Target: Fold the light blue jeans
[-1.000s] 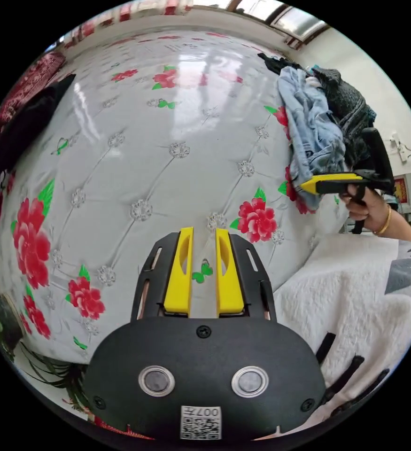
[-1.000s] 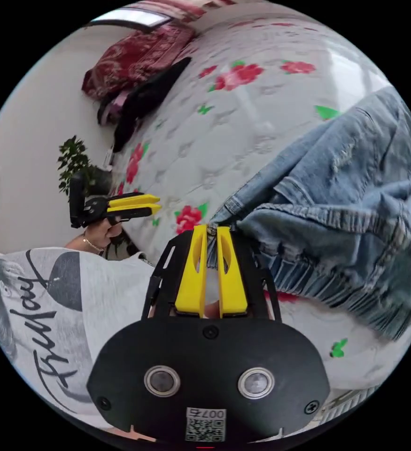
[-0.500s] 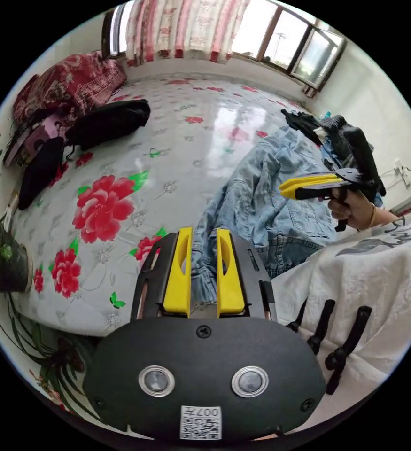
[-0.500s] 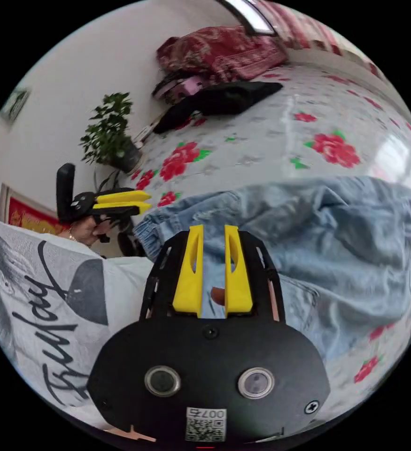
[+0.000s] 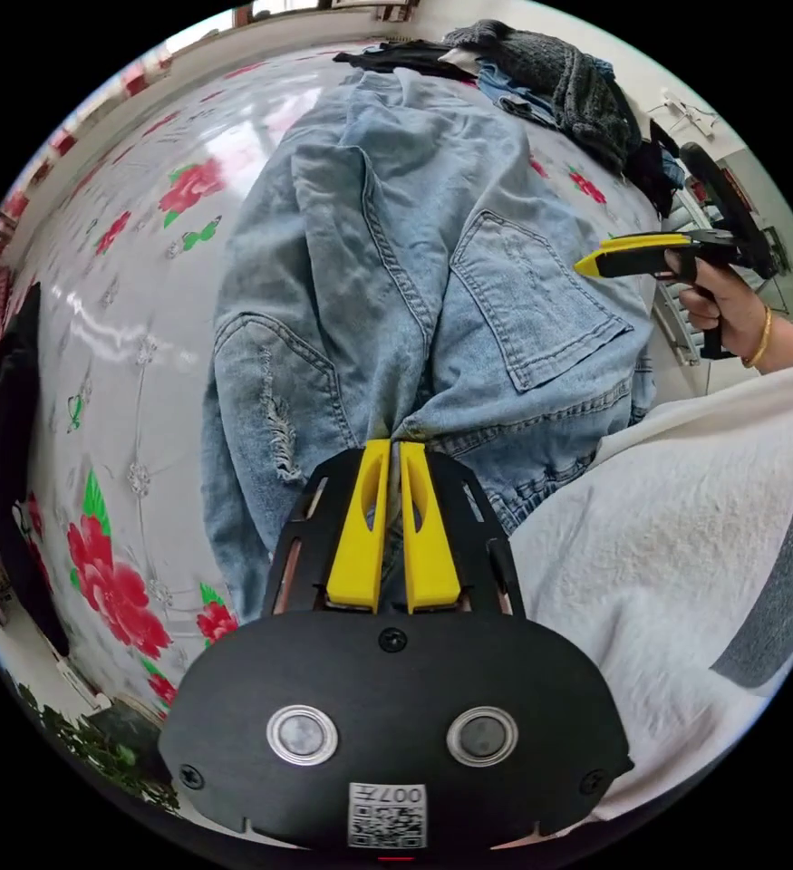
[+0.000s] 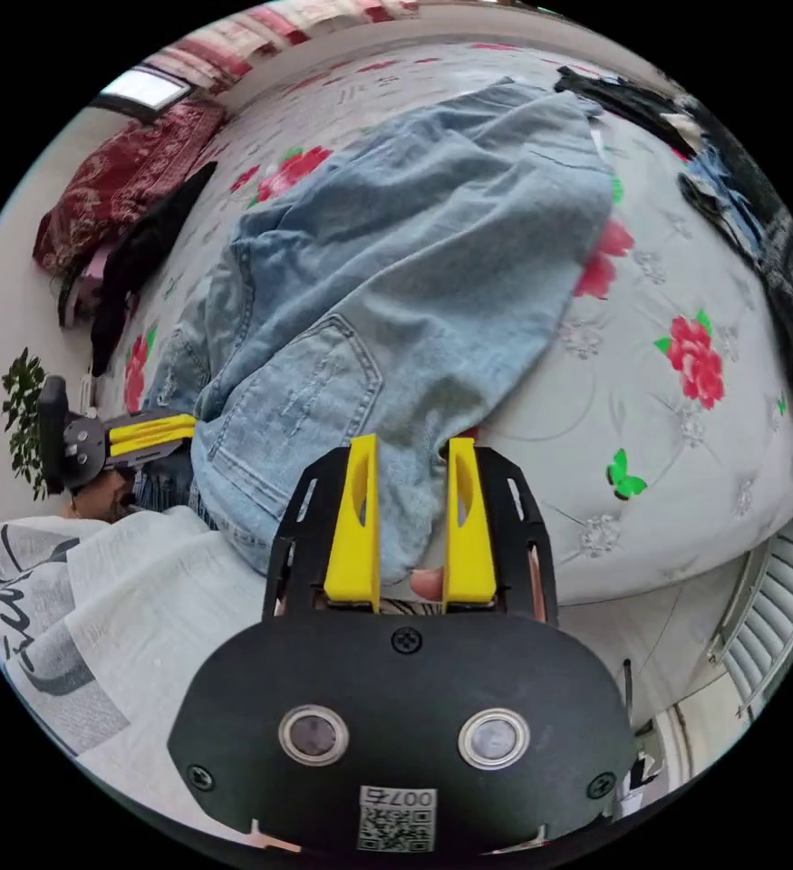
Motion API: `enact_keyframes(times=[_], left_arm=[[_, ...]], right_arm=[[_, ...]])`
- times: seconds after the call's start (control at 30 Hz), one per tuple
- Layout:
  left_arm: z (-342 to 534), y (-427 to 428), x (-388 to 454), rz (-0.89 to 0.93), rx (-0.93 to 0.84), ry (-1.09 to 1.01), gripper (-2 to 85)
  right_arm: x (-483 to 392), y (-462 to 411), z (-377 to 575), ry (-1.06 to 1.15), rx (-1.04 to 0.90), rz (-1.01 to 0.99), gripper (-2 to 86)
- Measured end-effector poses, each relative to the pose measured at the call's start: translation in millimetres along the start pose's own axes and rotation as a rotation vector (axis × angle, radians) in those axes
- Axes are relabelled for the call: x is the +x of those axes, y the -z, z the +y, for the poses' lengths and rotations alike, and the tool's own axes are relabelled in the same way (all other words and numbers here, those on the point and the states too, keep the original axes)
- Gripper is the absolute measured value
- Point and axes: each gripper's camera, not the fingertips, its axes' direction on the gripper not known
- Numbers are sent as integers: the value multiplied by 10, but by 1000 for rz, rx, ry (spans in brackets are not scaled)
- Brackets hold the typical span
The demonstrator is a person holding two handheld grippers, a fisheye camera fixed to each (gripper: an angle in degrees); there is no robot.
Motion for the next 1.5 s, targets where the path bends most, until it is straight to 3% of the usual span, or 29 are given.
enact_keyframes(times=[0.07,0.2,0.27,0.37,0.43,0.5,0.63,0.7,0.8,0.97,1.07,1.13,1.23,1.4,1.5], left_arm=[[-3,1,-130,-114,-1,26,-4],[94,-56,-837,-489,-130,216,-7],[270,155,-1247,-478,-125,452,-7],[806,684,-1502,-373,90,731,-8],[1152,835,-1419,-325,197,818,-6],[1558,822,-1127,-314,256,875,2],[2041,454,-609,-248,210,963,53],[2270,121,-376,-128,186,1058,84],[2405,-271,-328,25,162,1182,118],[2270,-511,-432,-54,147,1188,115],[2154,-619,-483,-125,123,1151,72],[2179,-640,-566,-38,147,1159,53],[2321,-504,-522,63,318,1138,41],[2933,105,-126,136,844,1070,27],[3297,419,28,154,1035,1027,20]], right_arm=[[-283,-88,-132,158,-50,-14,65],[-1206,-269,-384,572,-196,-327,57],[-1648,-231,-366,733,-196,-337,60],[-1900,-36,-268,883,-104,-283,65],[-1659,77,-292,835,-34,-243,68],[-931,209,-434,602,49,-232,75],[554,455,-445,130,189,-154,83],[1376,671,-264,-123,286,-106,87],[2017,761,-108,-302,329,-82,93],[2360,546,-147,-391,301,-186,92],[2253,477,-116,-385,341,-123,74],[2211,442,-89,-376,338,-149,56],[2195,522,39,-337,368,-207,16],[2280,1222,724,-226,629,-442,0],[2262,1651,1240,-142,779,-517,-2]])
